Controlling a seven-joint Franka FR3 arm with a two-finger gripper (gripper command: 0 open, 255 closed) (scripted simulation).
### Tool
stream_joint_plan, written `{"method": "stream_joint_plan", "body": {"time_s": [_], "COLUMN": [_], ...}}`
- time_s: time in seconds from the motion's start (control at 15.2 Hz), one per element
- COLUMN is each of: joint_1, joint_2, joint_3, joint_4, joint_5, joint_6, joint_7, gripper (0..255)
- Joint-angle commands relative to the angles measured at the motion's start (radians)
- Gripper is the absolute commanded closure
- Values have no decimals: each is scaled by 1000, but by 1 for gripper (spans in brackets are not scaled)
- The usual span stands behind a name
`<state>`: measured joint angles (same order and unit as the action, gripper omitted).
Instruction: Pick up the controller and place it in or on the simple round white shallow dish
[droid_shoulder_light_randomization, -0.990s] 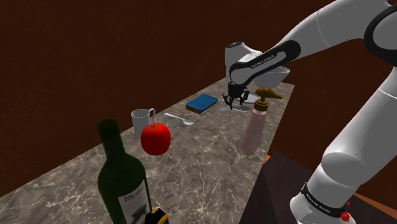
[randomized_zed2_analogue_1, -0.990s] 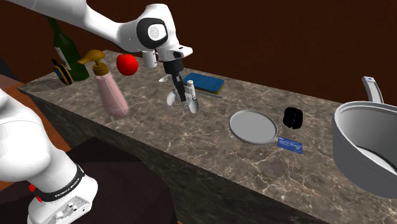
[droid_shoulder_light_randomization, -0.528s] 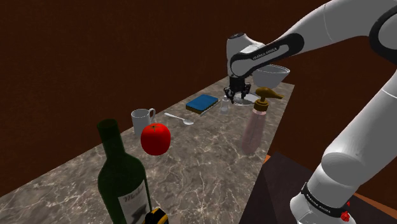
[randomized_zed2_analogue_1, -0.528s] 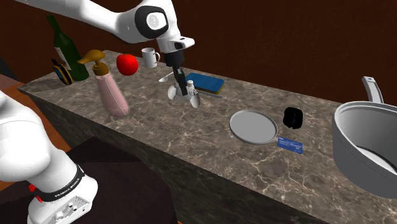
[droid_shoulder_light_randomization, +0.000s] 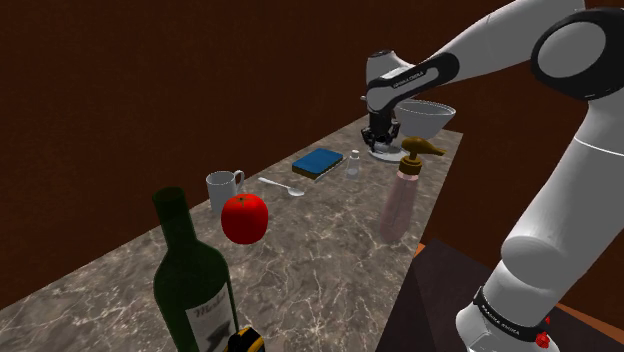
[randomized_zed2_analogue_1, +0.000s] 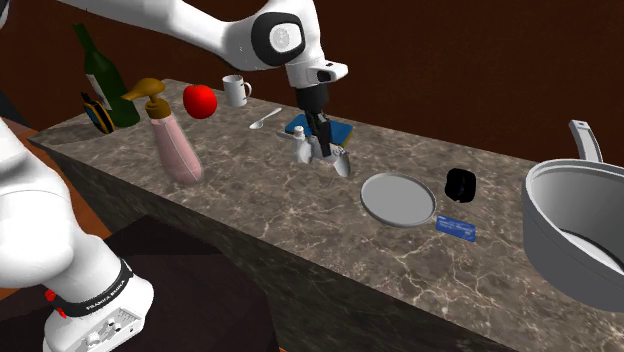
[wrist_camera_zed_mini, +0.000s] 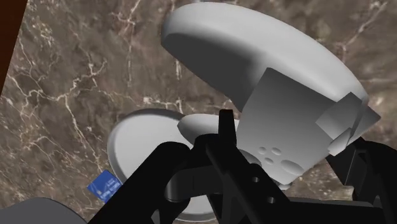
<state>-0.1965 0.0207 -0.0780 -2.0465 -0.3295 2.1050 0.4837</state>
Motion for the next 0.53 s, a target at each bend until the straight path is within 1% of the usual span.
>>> {"method": "stream_joint_plan", "body": {"time_s": [0.0, 0.46], "joint_1": [-20, -96], "joint_2": [50, 235], "joint_3": [-19, -66], "joint_4": [65, 308], "joint_5": [9, 59], "joint_6": [-2, -22], "joint_7": [-46, -198], "gripper": [255, 255]}}
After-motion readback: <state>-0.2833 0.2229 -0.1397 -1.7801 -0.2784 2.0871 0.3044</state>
